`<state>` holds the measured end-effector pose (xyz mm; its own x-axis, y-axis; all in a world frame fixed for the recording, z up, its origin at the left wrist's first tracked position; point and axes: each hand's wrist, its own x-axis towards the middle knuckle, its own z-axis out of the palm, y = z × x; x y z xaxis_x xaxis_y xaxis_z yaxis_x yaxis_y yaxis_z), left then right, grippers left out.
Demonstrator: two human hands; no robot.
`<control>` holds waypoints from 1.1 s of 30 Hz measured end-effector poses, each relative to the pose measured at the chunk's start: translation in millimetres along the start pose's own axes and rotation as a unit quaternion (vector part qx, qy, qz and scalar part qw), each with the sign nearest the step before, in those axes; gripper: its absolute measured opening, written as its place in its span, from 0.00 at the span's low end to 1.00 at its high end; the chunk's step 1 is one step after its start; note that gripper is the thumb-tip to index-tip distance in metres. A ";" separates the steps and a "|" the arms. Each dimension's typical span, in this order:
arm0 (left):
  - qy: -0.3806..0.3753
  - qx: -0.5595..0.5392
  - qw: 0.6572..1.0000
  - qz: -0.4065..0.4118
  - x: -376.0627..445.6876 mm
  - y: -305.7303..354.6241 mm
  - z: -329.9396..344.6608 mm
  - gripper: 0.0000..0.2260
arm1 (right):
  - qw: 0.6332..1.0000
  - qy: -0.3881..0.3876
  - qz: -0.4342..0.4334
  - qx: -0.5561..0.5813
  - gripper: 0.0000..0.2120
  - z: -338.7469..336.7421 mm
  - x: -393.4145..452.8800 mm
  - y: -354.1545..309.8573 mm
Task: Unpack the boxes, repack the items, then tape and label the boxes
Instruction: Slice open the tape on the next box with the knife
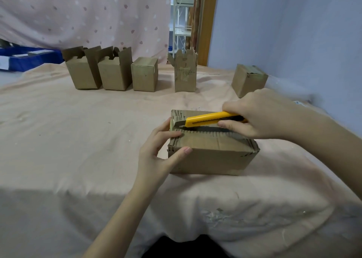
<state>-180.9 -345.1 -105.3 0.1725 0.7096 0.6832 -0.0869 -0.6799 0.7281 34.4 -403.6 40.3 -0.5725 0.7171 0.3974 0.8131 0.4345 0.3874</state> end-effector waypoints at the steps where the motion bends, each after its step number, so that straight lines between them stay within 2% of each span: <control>1: -0.001 0.001 1.000 -0.001 0.3 -0.1 -0.3 0.15 | 1.000 -0.004 -0.003 -0.003 0.15 -0.8 0.1 0.6; 8: 0.000 0.000 1.000 -0.005 2.3 -1.7 1.5 0.14 | 0.999 -0.035 0.006 0.007 0.17 1.6 -2.9 3.7; 17: 0.001 -0.001 1.000 -0.007 0.3 -0.1 2.1 0.16 | 0.998 0.010 0.035 0.043 0.18 6.6 -0.7 5.7; 25: 0.003 -0.003 1.000 -0.025 -0.7 0.4 2.2 0.11 | 0.999 0.009 -0.021 0.035 0.17 -2.0 7.9 7.0; 33: -0.001 -0.016 0.999 -0.035 2.1 -0.8 1.6 0.10 | 0.999 0.000 -0.036 0.014 0.16 1.6 -0.8 11.4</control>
<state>-178.9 -343.4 -104.5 0.1807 0.7543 0.6312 -0.1059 -0.6231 0.7750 44.4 -398.3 43.1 -0.6298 0.6836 0.3688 0.7722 0.4999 0.3921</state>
